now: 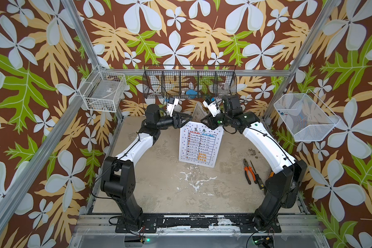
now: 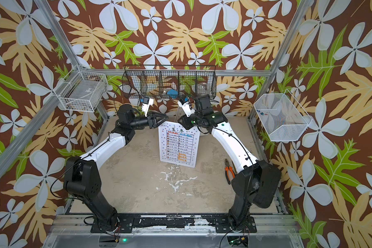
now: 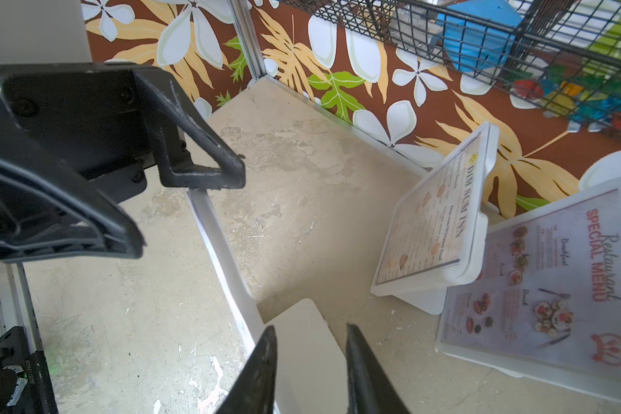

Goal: Insert the menus into the narrow rack
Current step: Insert the menu into the narrow rack.

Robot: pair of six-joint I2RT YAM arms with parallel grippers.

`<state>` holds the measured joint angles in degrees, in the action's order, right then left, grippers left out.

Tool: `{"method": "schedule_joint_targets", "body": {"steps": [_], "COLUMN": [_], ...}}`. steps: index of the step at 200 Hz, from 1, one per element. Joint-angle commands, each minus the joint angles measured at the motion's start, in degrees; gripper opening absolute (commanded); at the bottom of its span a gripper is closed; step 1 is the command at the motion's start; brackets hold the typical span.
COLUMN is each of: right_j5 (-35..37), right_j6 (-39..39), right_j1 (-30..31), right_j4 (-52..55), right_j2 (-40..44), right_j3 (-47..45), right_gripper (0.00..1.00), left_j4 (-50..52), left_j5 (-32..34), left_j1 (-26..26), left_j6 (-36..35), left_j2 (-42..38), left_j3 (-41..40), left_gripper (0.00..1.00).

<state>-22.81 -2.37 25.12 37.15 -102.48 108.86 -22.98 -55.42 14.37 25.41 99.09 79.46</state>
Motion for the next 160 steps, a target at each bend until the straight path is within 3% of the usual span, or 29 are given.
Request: {"method": "schedule_joint_targets", "body": {"steps": [1, 47, 123, 160], "right_j5": [-0.75, -0.92, -0.67, 0.92], "right_j6": [0.06, 0.07, -0.26, -0.98], "right_j1": [0.18, 0.34, 0.36, 0.12], "right_j4": [-0.41, -0.38, 0.48, -0.96], "right_j2": [0.52, 0.84, 0.00, 1.88], "right_j3": [-0.10, -1.14, 1.79, 4.40], "right_gripper": [0.33, 0.33, 0.34, 0.44], "left_j4": [1.31, 2.47, 5.91, 13.31], "left_j5": [0.71, 1.80, 4.36, 11.21], "left_j1": [-0.13, -0.07, -0.13, -0.23], "left_j6": [-1.46, -2.45, -5.00, -9.61], "left_j2": [-0.61, -0.83, -1.83, -4.90], "left_j3": [0.26, 0.34, 0.46, 2.09], "left_gripper": [0.62, 0.75, 0.83, 0.99]}}
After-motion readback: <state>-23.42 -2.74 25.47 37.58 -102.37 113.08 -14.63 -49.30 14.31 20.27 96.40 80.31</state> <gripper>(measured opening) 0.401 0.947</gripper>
